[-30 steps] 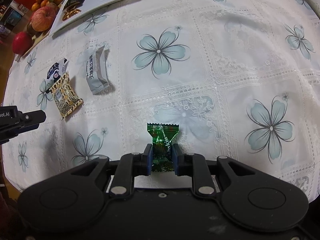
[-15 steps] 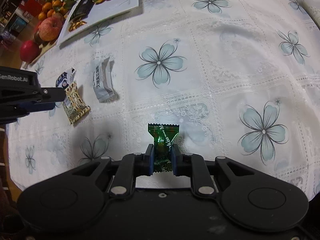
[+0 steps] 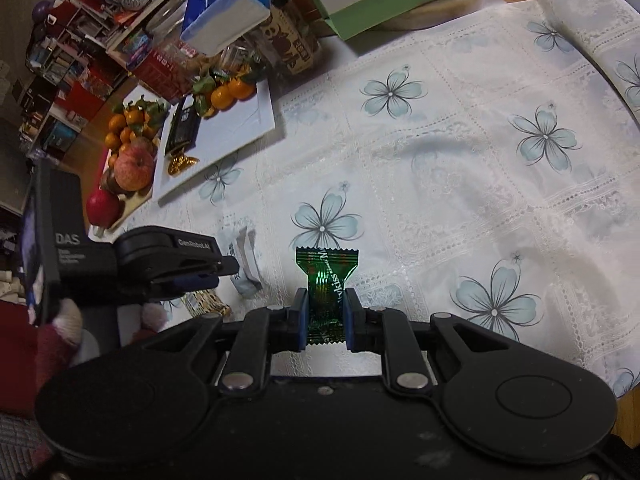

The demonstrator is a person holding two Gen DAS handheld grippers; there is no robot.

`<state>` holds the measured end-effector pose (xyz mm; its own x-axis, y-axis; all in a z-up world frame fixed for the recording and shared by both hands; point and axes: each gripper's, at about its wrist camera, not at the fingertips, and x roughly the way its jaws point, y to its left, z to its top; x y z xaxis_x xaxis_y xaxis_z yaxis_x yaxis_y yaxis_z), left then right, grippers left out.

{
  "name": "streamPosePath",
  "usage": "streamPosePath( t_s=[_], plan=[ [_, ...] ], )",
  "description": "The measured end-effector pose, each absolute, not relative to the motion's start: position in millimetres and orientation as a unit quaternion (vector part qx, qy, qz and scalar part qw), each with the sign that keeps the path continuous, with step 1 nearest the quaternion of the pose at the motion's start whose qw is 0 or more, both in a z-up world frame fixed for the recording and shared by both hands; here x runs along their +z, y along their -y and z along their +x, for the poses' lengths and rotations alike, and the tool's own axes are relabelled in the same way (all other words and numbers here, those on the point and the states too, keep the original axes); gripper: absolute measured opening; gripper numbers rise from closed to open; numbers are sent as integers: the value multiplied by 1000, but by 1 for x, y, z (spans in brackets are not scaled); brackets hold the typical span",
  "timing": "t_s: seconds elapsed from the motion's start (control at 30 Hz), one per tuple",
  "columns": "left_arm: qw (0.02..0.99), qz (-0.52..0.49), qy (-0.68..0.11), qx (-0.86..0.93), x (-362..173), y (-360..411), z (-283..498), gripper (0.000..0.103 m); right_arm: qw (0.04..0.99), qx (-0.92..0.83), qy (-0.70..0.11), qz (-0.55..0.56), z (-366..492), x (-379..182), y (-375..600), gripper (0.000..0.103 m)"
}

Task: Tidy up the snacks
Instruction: 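Grasp the white sesame crisp packet with the left tool while the right tool holds the green candy, then carry the white packet and green candy over the gold tray with both tools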

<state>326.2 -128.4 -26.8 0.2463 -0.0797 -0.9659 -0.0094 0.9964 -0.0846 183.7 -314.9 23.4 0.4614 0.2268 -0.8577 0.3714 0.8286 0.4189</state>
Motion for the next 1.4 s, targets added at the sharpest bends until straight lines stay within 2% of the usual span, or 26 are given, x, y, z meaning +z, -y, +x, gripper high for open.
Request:
streamPosePath(
  t_s=[0.47, 0.57, 0.7, 1.03, 1.4],
  plan=[
    [777, -22, -630, 13, -56, 144, 340, 33, 807, -45, -496, 317, 182, 36, 326, 19],
    [775, -28, -631, 13, -55, 143, 338, 29, 808, -47, -493, 320, 182, 36, 329, 19],
    [778, -24, -628, 9, -43, 141, 330, 29, 805, -53, -495, 322, 182, 34, 333, 19],
    [768, -22, -638, -47, 8, 140, 271, 29, 801, -61, -505, 314, 182, 26, 333, 19],
    [757, -3, -649, -69, 30, 100, 183, 29, 796, -88, -526, 286, 178, 8, 336, 19]
  ],
)
